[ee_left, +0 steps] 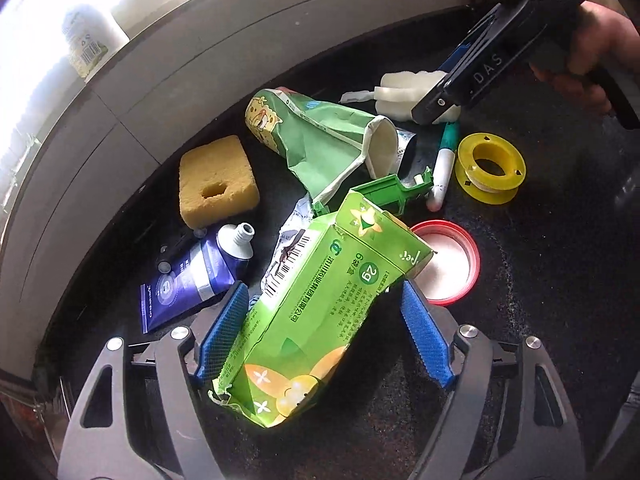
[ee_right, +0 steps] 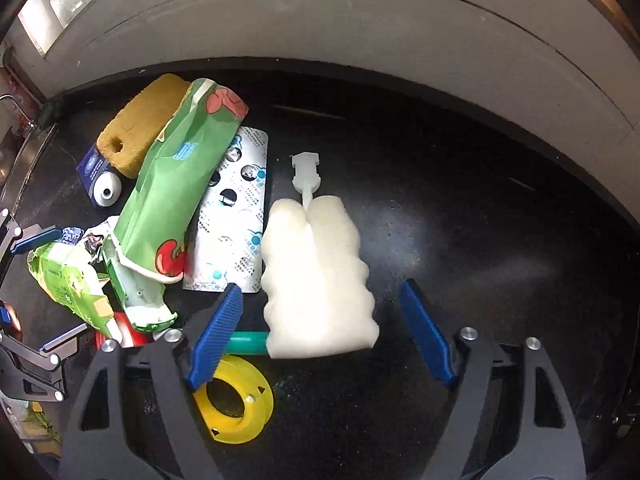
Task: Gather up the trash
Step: 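Grasp the green juice carton with left tool while right tool grasps white foam, then carry carton and foam to the bin and open both tools over it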
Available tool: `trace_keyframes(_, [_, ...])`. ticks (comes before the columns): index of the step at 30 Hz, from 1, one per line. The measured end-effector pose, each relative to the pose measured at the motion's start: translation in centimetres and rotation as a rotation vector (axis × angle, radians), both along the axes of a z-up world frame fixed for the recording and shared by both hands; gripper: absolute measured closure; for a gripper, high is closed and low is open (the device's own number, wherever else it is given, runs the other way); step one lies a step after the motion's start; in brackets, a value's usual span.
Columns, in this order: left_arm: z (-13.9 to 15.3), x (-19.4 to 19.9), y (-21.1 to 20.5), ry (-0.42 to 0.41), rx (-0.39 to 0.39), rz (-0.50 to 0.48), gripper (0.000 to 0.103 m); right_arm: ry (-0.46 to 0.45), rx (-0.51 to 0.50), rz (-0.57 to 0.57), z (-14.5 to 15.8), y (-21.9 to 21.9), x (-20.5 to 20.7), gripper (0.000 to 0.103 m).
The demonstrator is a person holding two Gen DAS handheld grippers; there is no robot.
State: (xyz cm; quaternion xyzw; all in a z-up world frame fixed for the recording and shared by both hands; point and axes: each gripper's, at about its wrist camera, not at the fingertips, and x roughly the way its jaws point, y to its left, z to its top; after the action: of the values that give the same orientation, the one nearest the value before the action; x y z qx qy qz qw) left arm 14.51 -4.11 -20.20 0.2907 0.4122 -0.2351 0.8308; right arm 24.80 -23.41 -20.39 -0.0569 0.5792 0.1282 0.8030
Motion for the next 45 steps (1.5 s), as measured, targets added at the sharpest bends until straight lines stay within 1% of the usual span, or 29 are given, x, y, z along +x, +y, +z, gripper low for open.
trace_keyframes(1, [0.1,-0.1,0.0,-0.01,0.005,-0.003,0.038,0.012,-0.001,0.002,-0.2,0.0,0.2,0.051])
trace_keyframes(2, [0.2,0.0,0.0,-0.003,0.004,-0.004,0.046,0.021,0.002,0.003,-0.4,0.1,0.2,0.058])
trace_keyframes(3, [0.3,0.1,0.0,0.004,0.002,0.001,0.05,0.021,0.006,0.003,-0.4,0.2,0.2,0.062])
trace_keyframes(4, [0.5,0.2,0.1,0.013,-0.007,0.008,0.053,0.012,0.008,0.003,-0.2,0.2,0.2,0.063])
trace_keyframes(5, [0.9,0.2,0.2,0.022,-0.019,0.024,0.061,-0.004,0.005,0.003,0.2,0.3,0.0,0.067])
trace_keyframes(8, [2.5,0.1,0.5,0.038,-0.069,0.07,0.065,-0.033,0.017,-0.006,1.6,0.2,-0.6,0.074])
trace_keyframes(11, [4.3,-0.5,0.9,0.047,-0.115,0.134,0.066,-0.058,0.046,-0.027,3.4,-0.1,-1.6,0.077])
trace_keyframes(16, [7.3,-2.5,1.8,0.073,-0.222,0.281,0.066,-0.108,0.069,-0.041,7.0,-0.2,-4.0,0.078])
trace_keyframes(18, [7.9,-3.4,2.0,0.086,-0.258,0.336,0.066,-0.134,0.069,-0.037,8.5,0.1,-5.3,0.078])
trace_keyframes(20, [8.5,-4.5,2.3,0.091,-0.283,0.382,0.066,-0.154,0.073,-0.036,9.6,-0.1,-7.0,0.078])
trace_keyframes(23, [9.2,-6.2,2.4,0.093,-0.306,0.422,0.066,-0.17,0.08,-0.031,10.9,-0.2,-9.5,0.078])
trace_keyframes(25, [9.6,-7.0,2.3,0.095,-0.317,0.432,0.066,-0.178,0.081,-0.025,11.4,0.2,-11.0,0.078])
trace_keyframes(29, [10.2,-8.6,1.8,0.083,-0.31,0.425,0.066,-0.191,0.085,-0.023,12.1,0.3,-13.7,0.078])
trace_keyframes(33, [10.9,-9.4,1.6,0.065,-0.31,0.424,0.066,-0.205,0.089,-0.029,12.7,0.3,-15.1,0.078])
trace_keyframes(36, [11.5,-9.8,2.2,0.046,-0.314,0.448,0.066,-0.22,0.091,-0.02,13.5,0.4,-15.9,0.078])
trace_keyframes(40, [12.7,-11.0,4.5,0.01,-0.333,0.524,0.066,-0.243,0.099,0.026,14.7,2.0,-16.4,0.078])
trace_keyframes(42, [13.4,-12.1,6.5,-0.008,-0.346,0.586,0.066,-0.251,0.108,0.071,15.2,3.8,-16.6,0.078])
trace_keyframes(45, [14.0,-14.6,9.9,-0.041,-0.338,0.689,0.066,-0.259,0.136,0.167,15.7,7.7,-17.4,0.078])
